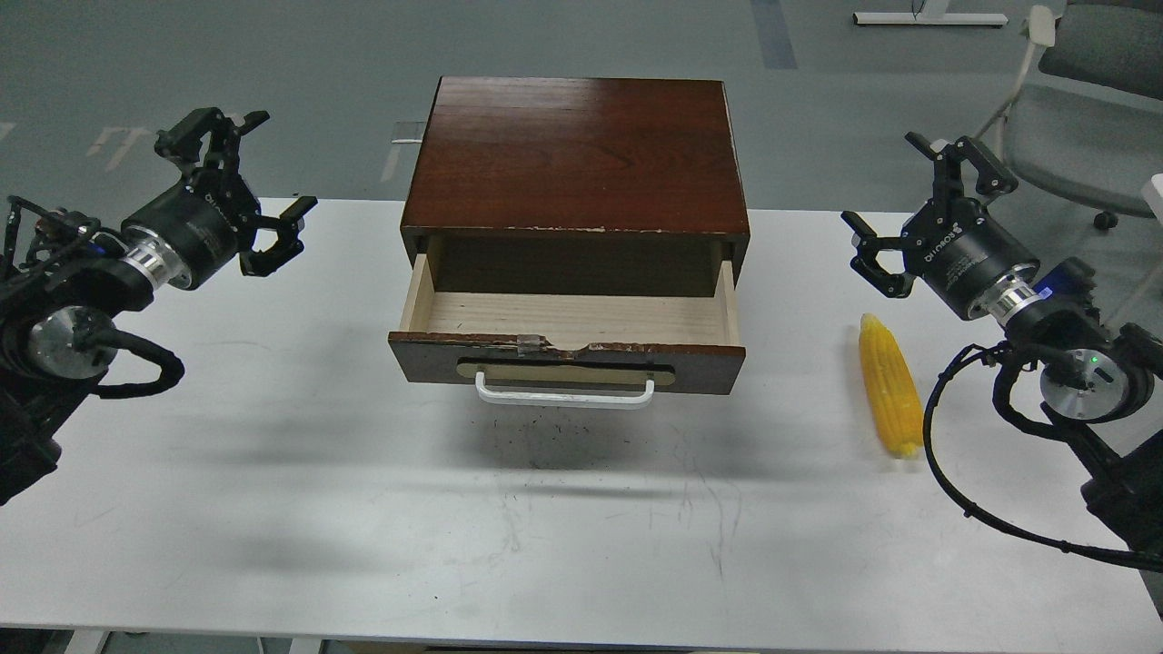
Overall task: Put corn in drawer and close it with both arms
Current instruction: 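Move the right gripper toward the yellow corn cob beside the box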
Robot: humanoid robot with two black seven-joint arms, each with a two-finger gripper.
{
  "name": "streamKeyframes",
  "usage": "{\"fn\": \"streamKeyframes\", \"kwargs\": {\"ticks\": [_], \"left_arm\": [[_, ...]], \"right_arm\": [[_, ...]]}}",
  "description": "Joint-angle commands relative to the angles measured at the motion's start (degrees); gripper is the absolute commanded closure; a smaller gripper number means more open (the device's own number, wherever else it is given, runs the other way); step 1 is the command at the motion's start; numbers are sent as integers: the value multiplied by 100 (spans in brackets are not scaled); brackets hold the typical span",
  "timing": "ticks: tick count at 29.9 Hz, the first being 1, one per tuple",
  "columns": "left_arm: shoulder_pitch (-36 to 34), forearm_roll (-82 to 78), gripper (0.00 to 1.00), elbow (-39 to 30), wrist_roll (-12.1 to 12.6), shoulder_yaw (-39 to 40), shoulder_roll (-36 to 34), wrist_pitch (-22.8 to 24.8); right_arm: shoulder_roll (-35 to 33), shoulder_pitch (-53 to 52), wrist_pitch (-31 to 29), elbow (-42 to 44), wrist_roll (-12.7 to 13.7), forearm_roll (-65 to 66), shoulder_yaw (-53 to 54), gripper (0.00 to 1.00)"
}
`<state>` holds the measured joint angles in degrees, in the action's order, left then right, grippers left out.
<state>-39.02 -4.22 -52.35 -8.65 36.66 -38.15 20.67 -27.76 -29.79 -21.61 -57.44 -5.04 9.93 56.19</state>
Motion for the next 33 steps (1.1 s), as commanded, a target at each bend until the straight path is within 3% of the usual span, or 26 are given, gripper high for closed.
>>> {"fn": "streamKeyframes", "kwargs": {"ticks": [1, 4, 18, 33], "left_arm": [[105, 9, 0, -3, -57, 43, 36, 60], [105, 9, 0, -3, -206, 51, 27, 78], [79, -71, 0, -12, -216, -54, -34, 499], [-62, -88, 0, -64, -198, -45, -8, 509]], "right_arm": [[-1, 0, -2, 13, -6, 0, -3, 0], [-19, -26, -19, 13, -6, 0, -12, 0], [-72, -176, -37, 4, -41, 9, -73, 0], [-72, -492, -10, 66, -50, 9, -91, 0]]}}
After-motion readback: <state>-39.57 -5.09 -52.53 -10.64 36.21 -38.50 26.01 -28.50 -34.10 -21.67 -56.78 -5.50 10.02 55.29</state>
